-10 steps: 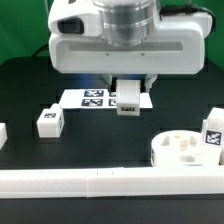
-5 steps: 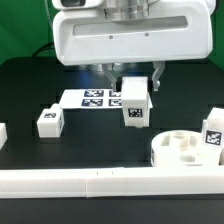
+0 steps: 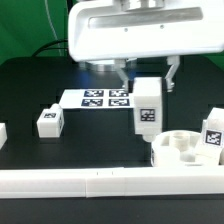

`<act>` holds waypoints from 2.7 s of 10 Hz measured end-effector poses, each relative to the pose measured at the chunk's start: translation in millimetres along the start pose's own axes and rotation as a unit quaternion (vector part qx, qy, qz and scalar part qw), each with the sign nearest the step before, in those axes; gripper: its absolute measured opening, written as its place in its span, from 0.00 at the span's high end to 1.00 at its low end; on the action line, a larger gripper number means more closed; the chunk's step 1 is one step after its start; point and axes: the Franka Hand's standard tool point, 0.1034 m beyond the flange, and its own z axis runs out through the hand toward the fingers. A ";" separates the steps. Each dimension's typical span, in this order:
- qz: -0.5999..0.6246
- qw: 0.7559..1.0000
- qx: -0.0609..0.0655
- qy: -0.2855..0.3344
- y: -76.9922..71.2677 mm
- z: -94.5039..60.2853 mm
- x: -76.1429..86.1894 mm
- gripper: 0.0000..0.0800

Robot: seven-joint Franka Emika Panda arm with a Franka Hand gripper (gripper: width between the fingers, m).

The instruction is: Assemble stool

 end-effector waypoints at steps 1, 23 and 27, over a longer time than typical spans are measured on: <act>-0.003 1.000 -0.002 0.024 1.0 0.7 -0.4 0.58; -0.060 0.992 -0.008 0.108 -22.1 29.8 -22.1 0.58; -0.066 0.990 -0.011 0.126 -19.6 31.8 -20.7 0.48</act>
Offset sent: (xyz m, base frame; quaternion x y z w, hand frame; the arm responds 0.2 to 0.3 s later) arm 0.0000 0.0000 0.0000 0.0000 0.0000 0.0000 1.0000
